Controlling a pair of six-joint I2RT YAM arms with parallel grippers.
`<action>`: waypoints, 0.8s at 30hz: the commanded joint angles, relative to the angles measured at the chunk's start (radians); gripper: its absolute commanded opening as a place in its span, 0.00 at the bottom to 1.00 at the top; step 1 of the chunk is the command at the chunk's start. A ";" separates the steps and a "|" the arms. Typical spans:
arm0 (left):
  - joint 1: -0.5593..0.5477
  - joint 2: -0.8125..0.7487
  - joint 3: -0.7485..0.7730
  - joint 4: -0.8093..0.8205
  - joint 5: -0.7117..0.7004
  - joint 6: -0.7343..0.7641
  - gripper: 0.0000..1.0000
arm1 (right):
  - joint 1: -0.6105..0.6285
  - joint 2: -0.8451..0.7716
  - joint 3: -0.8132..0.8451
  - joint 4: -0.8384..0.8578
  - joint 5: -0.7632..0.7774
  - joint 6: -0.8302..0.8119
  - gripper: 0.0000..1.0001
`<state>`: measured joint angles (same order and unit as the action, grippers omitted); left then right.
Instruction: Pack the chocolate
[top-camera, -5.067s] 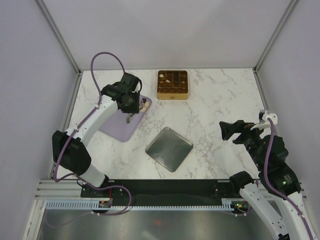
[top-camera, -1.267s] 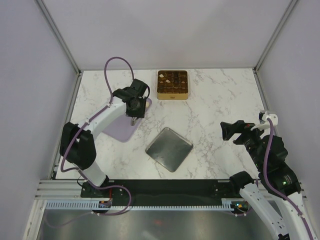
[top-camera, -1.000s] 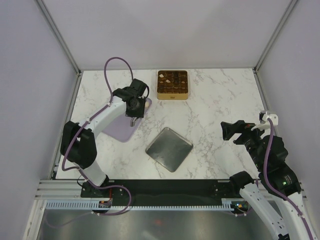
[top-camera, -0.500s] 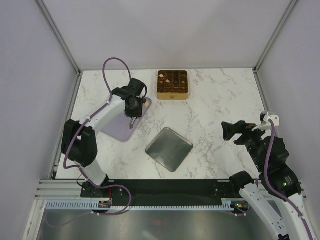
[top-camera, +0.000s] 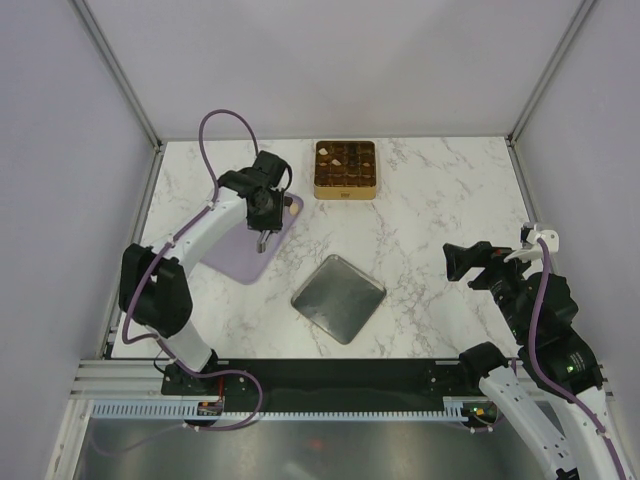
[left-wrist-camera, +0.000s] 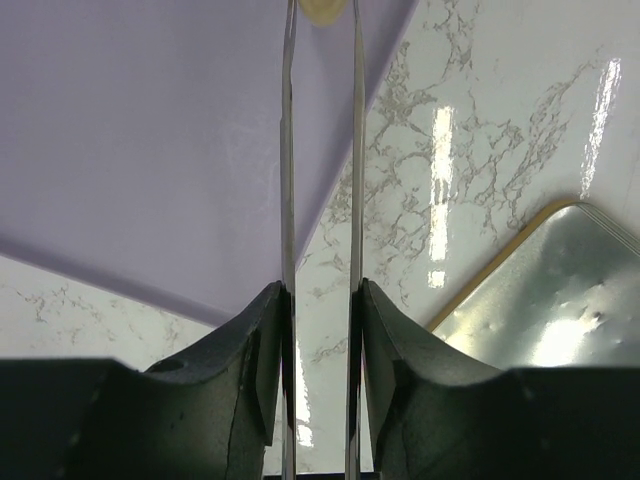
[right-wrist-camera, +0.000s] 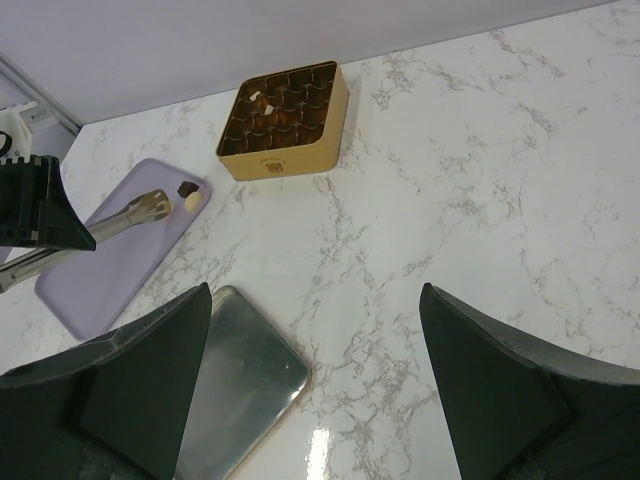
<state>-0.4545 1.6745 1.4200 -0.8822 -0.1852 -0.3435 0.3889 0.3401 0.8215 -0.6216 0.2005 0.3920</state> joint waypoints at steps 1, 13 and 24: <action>0.005 -0.047 0.066 -0.006 -0.019 -0.031 0.41 | 0.002 0.007 0.018 0.019 0.011 -0.012 0.93; -0.012 0.024 0.276 -0.017 0.098 -0.011 0.40 | 0.004 0.025 0.024 0.033 -0.001 -0.008 0.93; -0.079 0.246 0.565 0.008 0.177 0.040 0.39 | 0.004 0.039 0.025 0.046 0.002 -0.004 0.93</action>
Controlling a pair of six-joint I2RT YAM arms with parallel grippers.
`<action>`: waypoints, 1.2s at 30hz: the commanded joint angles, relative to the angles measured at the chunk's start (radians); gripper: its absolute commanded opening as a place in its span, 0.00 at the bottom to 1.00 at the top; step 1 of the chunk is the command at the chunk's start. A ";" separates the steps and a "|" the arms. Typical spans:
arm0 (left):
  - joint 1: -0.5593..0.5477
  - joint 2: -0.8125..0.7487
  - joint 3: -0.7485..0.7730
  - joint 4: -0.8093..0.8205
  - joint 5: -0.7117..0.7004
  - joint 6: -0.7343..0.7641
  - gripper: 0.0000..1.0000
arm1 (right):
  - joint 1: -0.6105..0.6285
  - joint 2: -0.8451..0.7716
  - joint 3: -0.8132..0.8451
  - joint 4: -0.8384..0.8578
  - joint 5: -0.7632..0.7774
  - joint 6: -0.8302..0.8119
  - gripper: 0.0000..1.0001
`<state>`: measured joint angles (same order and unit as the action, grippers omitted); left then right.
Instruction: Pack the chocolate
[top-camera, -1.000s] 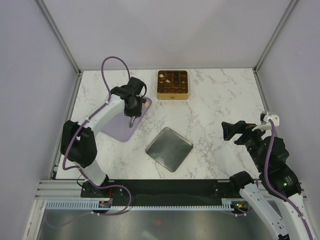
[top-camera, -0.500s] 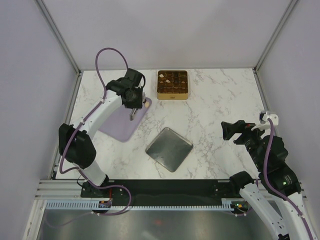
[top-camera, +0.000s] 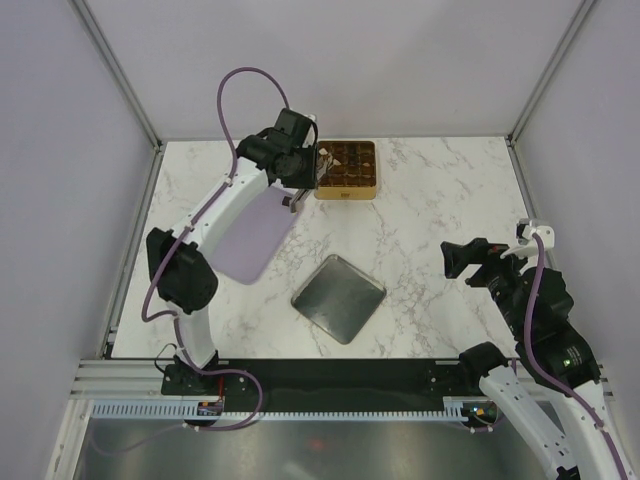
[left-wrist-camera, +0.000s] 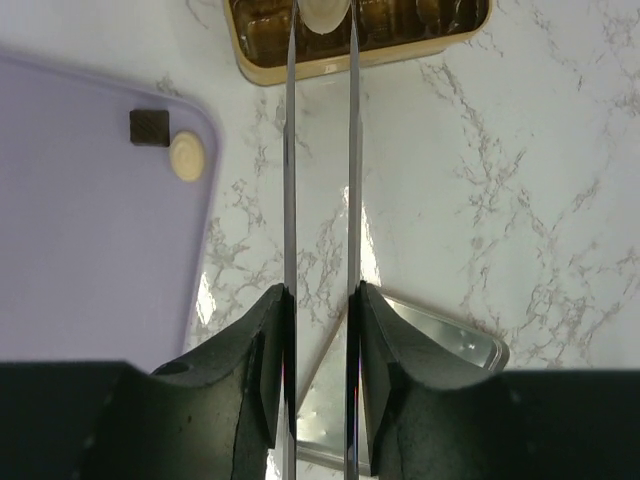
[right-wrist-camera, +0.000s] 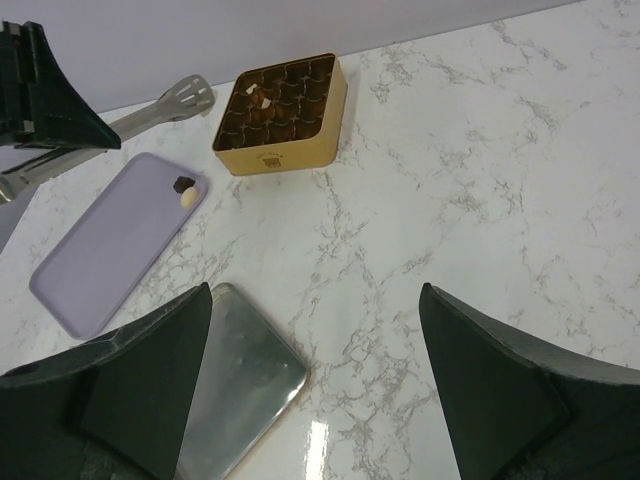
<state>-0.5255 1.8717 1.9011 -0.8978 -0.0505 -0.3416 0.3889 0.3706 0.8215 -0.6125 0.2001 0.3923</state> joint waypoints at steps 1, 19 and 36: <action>-0.010 0.067 0.101 0.028 0.044 0.041 0.39 | 0.004 0.008 0.027 0.036 0.004 -0.003 0.93; -0.016 0.293 0.259 0.069 0.006 0.096 0.40 | 0.004 0.017 0.016 0.043 0.012 -0.004 0.93; -0.016 0.304 0.270 0.082 -0.026 0.110 0.50 | 0.004 0.021 0.019 0.043 0.015 0.003 0.93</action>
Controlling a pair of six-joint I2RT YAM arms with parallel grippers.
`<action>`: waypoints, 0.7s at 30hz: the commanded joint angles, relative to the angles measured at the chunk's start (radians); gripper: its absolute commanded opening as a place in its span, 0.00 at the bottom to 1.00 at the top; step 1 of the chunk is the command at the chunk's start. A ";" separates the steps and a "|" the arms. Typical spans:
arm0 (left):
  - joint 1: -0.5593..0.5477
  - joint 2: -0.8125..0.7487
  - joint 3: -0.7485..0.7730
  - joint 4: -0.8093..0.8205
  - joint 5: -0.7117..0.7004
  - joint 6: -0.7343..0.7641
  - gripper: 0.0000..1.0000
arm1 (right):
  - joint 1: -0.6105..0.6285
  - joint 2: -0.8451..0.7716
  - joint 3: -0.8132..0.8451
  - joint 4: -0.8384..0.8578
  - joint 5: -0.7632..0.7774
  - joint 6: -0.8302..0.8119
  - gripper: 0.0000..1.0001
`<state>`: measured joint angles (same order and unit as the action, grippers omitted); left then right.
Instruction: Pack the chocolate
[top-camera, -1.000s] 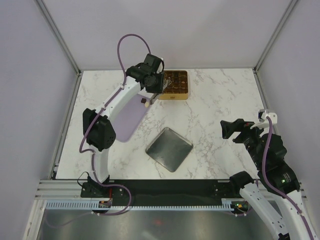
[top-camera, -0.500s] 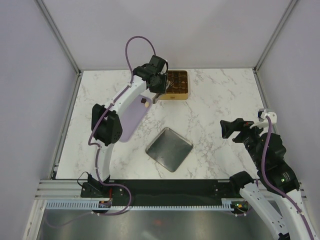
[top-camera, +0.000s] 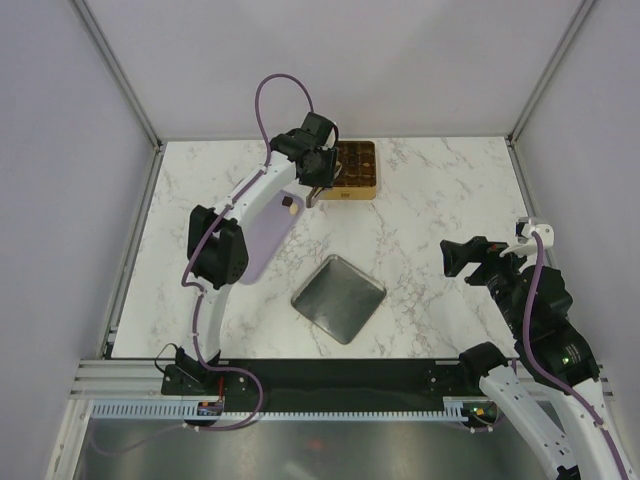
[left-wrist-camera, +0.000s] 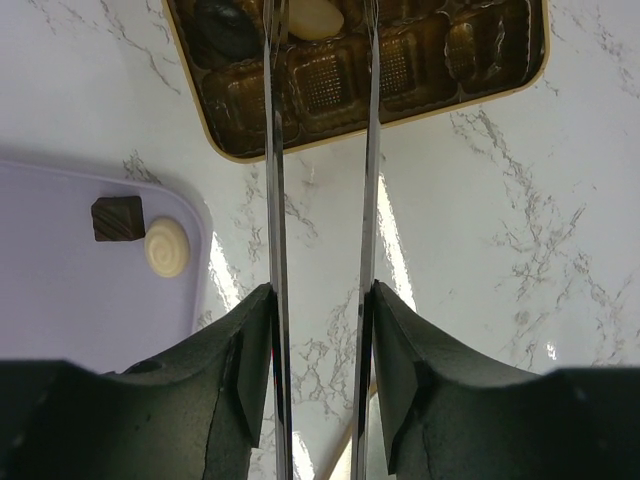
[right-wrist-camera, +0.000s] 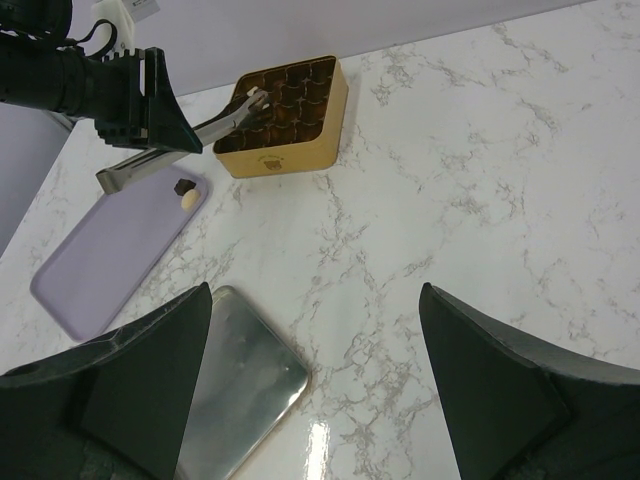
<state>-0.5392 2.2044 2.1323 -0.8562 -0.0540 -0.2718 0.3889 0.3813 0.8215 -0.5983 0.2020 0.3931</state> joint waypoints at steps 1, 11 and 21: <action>-0.002 -0.043 0.037 0.039 -0.023 0.040 0.50 | 0.004 0.010 0.021 0.029 0.010 0.004 0.93; -0.002 -0.244 -0.107 0.040 -0.047 0.025 0.50 | 0.004 -0.004 0.019 0.014 0.007 0.013 0.93; 0.001 -0.451 -0.408 0.042 -0.162 -0.013 0.49 | 0.004 -0.010 0.015 0.006 -0.007 0.015 0.93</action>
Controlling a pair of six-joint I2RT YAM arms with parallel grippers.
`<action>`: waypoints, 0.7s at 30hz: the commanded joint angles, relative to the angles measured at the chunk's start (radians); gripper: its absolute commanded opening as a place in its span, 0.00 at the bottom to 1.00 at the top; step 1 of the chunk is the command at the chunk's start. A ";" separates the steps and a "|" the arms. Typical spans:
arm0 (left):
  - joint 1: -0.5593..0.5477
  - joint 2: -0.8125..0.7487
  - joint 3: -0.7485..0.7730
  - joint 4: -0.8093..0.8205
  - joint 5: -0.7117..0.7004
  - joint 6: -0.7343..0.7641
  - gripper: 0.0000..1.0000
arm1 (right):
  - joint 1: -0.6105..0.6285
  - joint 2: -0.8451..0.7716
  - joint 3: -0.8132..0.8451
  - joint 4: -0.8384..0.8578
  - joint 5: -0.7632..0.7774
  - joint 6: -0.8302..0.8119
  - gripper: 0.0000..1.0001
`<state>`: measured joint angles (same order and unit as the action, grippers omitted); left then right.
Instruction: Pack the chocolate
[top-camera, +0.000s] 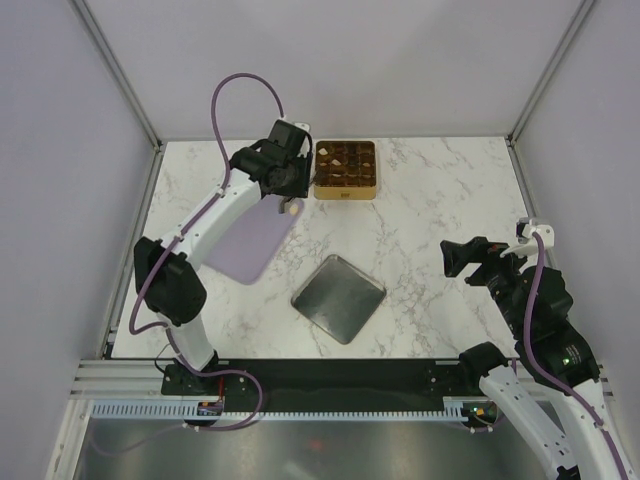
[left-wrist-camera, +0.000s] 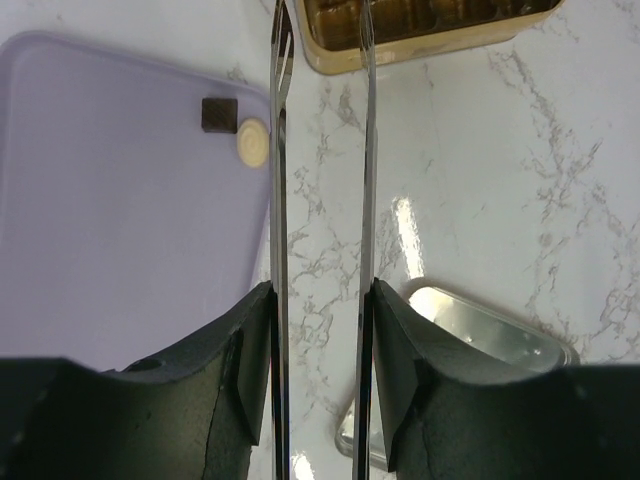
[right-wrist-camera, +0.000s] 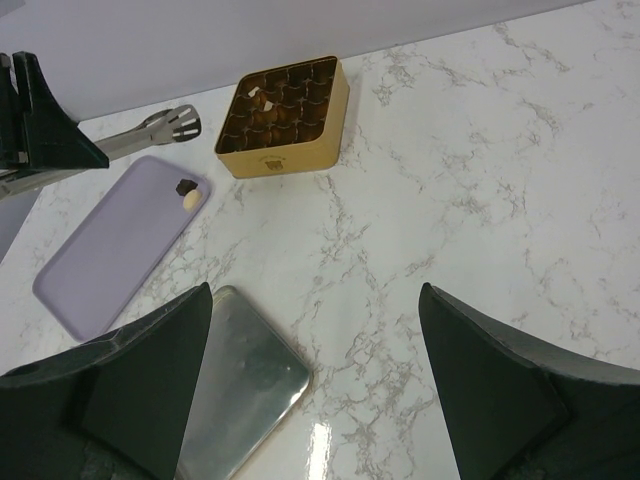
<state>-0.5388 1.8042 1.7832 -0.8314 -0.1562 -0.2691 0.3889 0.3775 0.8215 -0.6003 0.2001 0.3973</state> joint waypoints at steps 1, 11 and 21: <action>0.003 -0.055 -0.079 0.017 -0.072 -0.022 0.49 | 0.004 -0.005 0.016 0.008 -0.007 0.009 0.93; 0.046 -0.034 -0.182 0.015 -0.037 -0.070 0.49 | 0.004 -0.014 0.028 -0.003 -0.011 0.009 0.93; 0.048 -0.025 -0.211 0.014 -0.043 -0.079 0.49 | 0.005 -0.017 0.025 -0.004 -0.005 0.003 0.93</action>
<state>-0.4923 1.7741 1.5806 -0.8360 -0.1818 -0.3176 0.3889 0.3721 0.8215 -0.6075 0.1898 0.3996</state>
